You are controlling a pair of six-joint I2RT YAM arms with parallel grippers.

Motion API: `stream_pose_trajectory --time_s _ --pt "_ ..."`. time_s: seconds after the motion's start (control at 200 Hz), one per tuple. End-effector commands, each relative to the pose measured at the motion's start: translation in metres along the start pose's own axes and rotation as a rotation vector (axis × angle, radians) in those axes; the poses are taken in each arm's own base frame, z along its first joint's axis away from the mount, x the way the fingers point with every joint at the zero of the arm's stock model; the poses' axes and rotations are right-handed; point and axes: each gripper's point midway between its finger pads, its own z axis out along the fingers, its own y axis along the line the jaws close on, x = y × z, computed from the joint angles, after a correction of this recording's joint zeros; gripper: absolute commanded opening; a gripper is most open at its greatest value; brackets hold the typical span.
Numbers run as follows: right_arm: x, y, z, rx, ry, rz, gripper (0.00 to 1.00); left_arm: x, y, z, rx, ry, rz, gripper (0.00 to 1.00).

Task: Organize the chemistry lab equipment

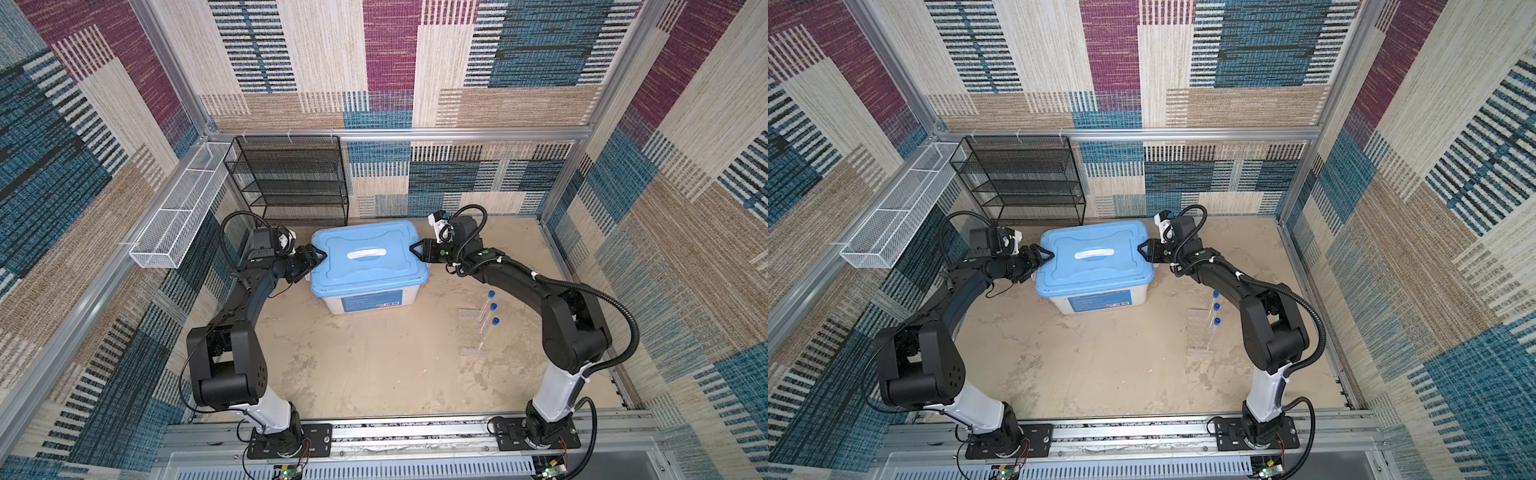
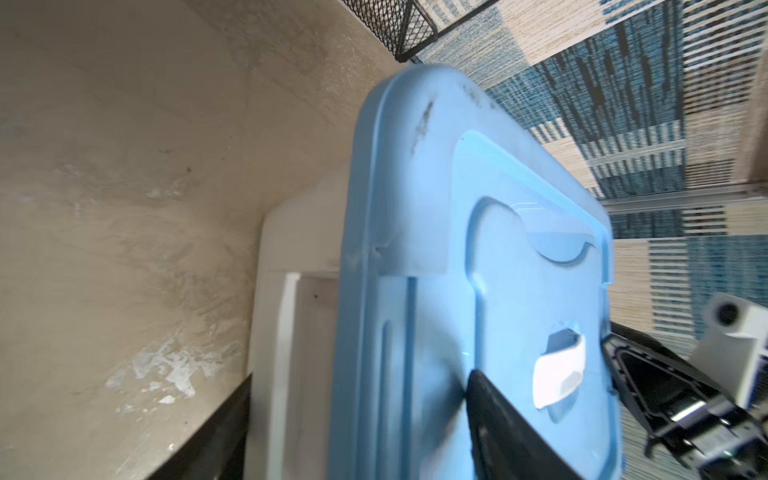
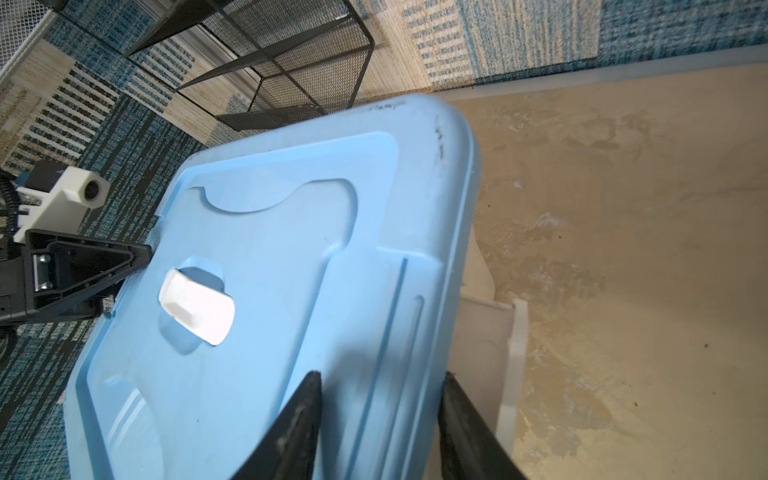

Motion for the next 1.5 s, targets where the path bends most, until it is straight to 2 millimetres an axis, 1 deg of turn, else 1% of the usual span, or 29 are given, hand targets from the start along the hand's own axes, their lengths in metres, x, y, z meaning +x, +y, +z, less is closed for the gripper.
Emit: stream_pose_trajectory --time_s 0.0,0.06,0.17,0.27,0.366,0.431,0.516,0.546,0.606,0.671,0.716,0.821,0.886,1.012,1.067,1.167,1.232,1.322,1.377,1.412,1.437,1.457,1.492 --pt "0.027 -0.009 0.001 0.034 0.090 0.039 0.46 0.018 0.011 -0.002 -0.153 0.068 0.084 0.73" --pt "0.029 -0.010 0.001 0.040 0.092 0.040 0.46 0.021 0.019 0.000 -0.216 0.083 0.099 0.73" --pt "0.035 -0.014 0.000 0.052 0.099 0.045 0.45 0.025 0.023 0.002 -0.267 0.102 0.123 0.69" --pt "0.038 -0.015 -0.003 0.056 0.097 0.047 0.45 0.026 0.019 0.002 -0.320 0.107 0.179 0.67" --pt "0.038 -0.013 -0.006 0.054 0.092 0.045 0.45 0.031 0.018 0.004 -0.408 0.123 0.236 0.60" --pt "0.035 -0.010 -0.009 0.048 0.087 0.045 0.45 0.037 0.022 0.008 -0.468 0.127 0.257 0.60" --pt "0.029 -0.003 -0.015 0.036 0.071 0.040 0.45 0.044 0.023 0.012 -0.476 0.133 0.249 0.57" --pt "0.027 -0.001 -0.017 0.036 0.066 0.036 0.45 0.044 0.023 0.012 -0.475 0.128 0.246 0.57" --pt "0.023 0.000 -0.020 0.039 0.056 0.029 0.45 0.043 0.024 0.011 -0.482 0.123 0.247 0.51" --pt "0.020 0.001 -0.022 0.042 0.050 0.023 0.45 0.043 0.025 0.010 -0.492 0.119 0.250 0.49" --pt "0.017 0.002 -0.023 0.044 0.042 0.017 0.45 0.042 0.025 0.011 -0.487 0.109 0.241 0.45" --pt "0.003 0.007 -0.027 0.053 0.021 -0.007 0.45 0.044 0.025 0.012 -0.470 0.107 0.230 0.47" --pt "-0.010 0.012 -0.032 0.060 -0.001 -0.025 0.46 0.044 0.026 0.013 -0.475 0.113 0.229 0.52" --pt "-0.031 0.019 -0.043 0.086 -0.037 -0.041 0.46 0.041 0.029 0.009 -0.494 0.097 0.239 0.52" --pt "-0.035 0.019 -0.048 0.098 -0.054 -0.034 0.47 0.039 0.029 0.006 -0.500 0.073 0.248 0.52" --pt "-0.033 0.015 -0.053 0.097 -0.062 -0.010 0.50 0.038 0.027 0.004 -0.492 0.060 0.253 0.52" --pt "-0.029 0.008 -0.051 0.099 -0.048 0.002 0.50 0.038 0.027 0.004 -0.489 0.061 0.250 0.52" --pt "-0.023 0.005 -0.048 0.088 -0.027 -0.002 0.49 0.040 0.029 0.006 -0.490 0.065 0.246 0.52" --pt "-0.023 0.004 -0.050 0.098 -0.032 0.002 0.49 0.041 0.029 0.007 -0.485 0.066 0.242 0.52" --pt "-0.023 0.001 -0.052 0.110 -0.039 0.010 0.51 0.041 0.028 0.007 -0.483 0.067 0.242 0.52" --pt "-0.023 0.000 -0.053 0.116 -0.043 0.017 0.54 0.041 0.028 0.008 -0.480 0.067 0.242 0.52" --pt "-0.023 -0.002 -0.054 0.117 -0.043 0.023 0.58 0.041 0.027 0.008 -0.478 0.067 0.242 0.52" --pt "-0.020 -0.005 -0.053 0.116 -0.027 0.038 0.70 0.040 0.027 0.008 -0.474 0.066 0.240 0.52"
